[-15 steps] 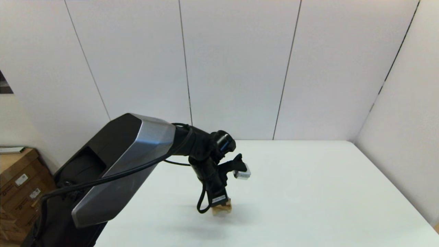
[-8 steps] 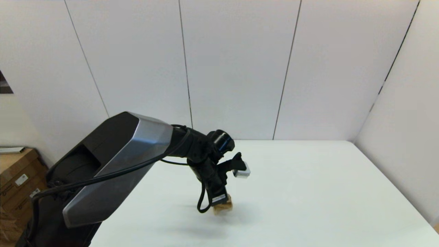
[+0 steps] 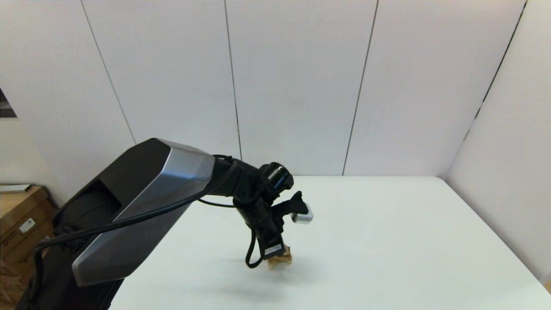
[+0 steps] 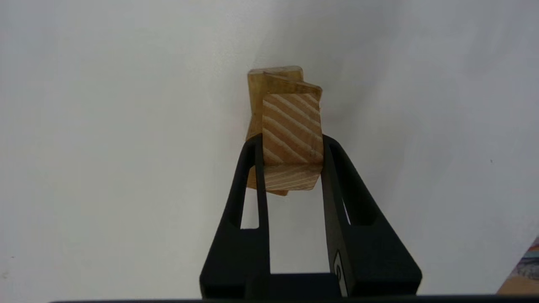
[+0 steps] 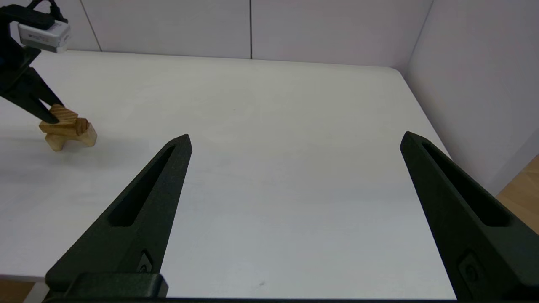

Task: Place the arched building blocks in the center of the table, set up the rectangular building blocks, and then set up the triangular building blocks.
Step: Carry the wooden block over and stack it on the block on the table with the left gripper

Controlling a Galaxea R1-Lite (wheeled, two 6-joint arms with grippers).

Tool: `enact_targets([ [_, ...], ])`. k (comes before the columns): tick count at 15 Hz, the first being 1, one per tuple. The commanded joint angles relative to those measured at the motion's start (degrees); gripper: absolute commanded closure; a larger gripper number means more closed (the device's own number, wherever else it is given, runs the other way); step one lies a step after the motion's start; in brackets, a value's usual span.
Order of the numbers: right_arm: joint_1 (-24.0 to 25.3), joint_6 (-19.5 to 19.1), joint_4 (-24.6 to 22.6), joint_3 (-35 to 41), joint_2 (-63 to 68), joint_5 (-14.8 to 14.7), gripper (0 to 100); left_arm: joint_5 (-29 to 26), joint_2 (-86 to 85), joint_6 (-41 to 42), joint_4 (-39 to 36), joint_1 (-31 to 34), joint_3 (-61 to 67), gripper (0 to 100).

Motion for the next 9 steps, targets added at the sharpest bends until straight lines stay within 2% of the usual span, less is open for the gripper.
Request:
enact_targets([
  [1, 0.0, 0.0, 0.0, 0.0, 0.1, 0.0, 0, 0.0, -0.1, 0.2, 0.4, 0.0, 0.1, 100],
  [9, 0.0, 0.0, 0.0, 0.0, 0.1, 0.0, 0, -0.1, 0.2, 0.2, -0.1, 0.1, -0.1, 100],
])
